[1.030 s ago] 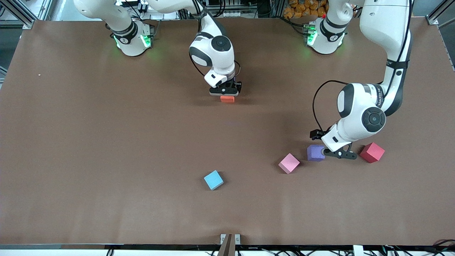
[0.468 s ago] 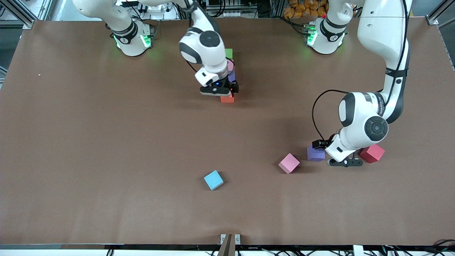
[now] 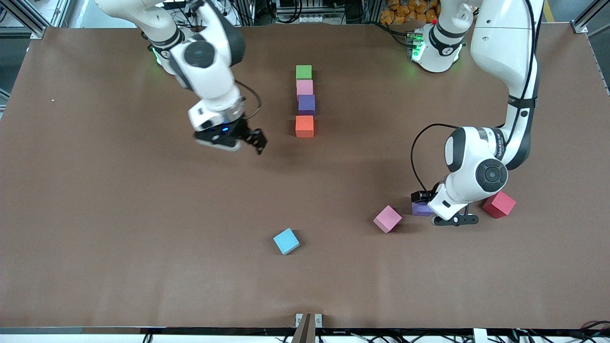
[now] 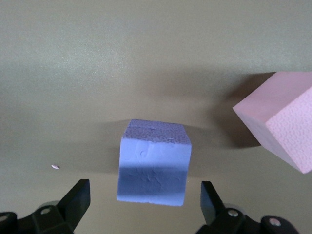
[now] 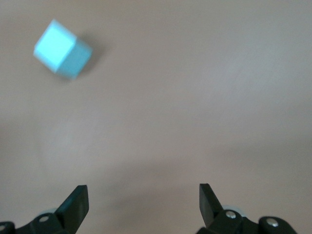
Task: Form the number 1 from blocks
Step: 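Grasp the second purple block with the left gripper while the right gripper retracts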
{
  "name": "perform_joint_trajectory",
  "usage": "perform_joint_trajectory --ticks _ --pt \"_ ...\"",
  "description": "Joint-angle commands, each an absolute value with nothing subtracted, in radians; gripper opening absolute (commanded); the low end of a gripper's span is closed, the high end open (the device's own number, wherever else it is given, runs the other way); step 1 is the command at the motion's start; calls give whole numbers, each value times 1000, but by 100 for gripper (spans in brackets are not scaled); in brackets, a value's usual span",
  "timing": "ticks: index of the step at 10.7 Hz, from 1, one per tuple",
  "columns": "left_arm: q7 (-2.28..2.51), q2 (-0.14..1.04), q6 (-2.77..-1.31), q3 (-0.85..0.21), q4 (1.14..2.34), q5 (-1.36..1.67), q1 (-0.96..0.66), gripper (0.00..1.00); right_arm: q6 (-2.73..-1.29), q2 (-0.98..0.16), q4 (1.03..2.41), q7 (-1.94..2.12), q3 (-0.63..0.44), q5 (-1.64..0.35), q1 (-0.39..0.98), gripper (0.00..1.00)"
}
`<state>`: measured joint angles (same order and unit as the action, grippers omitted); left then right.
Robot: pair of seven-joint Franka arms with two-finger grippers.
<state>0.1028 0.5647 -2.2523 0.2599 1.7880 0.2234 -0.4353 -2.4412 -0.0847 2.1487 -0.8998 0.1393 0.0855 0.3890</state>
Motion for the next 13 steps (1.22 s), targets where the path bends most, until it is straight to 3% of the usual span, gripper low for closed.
perform_joint_trajectory --ticks 1,5,8,9,13 --pt "110 604 -2273 272 1759 239 -443 100 -2268 -81 2009 -722 163 104 228 100" --pt "121 632 -2313 272 1761 242 -443 97 -1932 -78 1745 -534 146 104 92 100" --pt "118 621 -2313 272 1767 239 -445 8 -1790 -86 1605 -480 137 95 72 100" --pt "117 611 -2309 272 1770 238 -449 0 -1772 -86 1588 -479 135 94 75 100" --pt "113 404 -2128 270 1821 174 -468 0 -1637 -94 1482 -471 89 72 103 100"
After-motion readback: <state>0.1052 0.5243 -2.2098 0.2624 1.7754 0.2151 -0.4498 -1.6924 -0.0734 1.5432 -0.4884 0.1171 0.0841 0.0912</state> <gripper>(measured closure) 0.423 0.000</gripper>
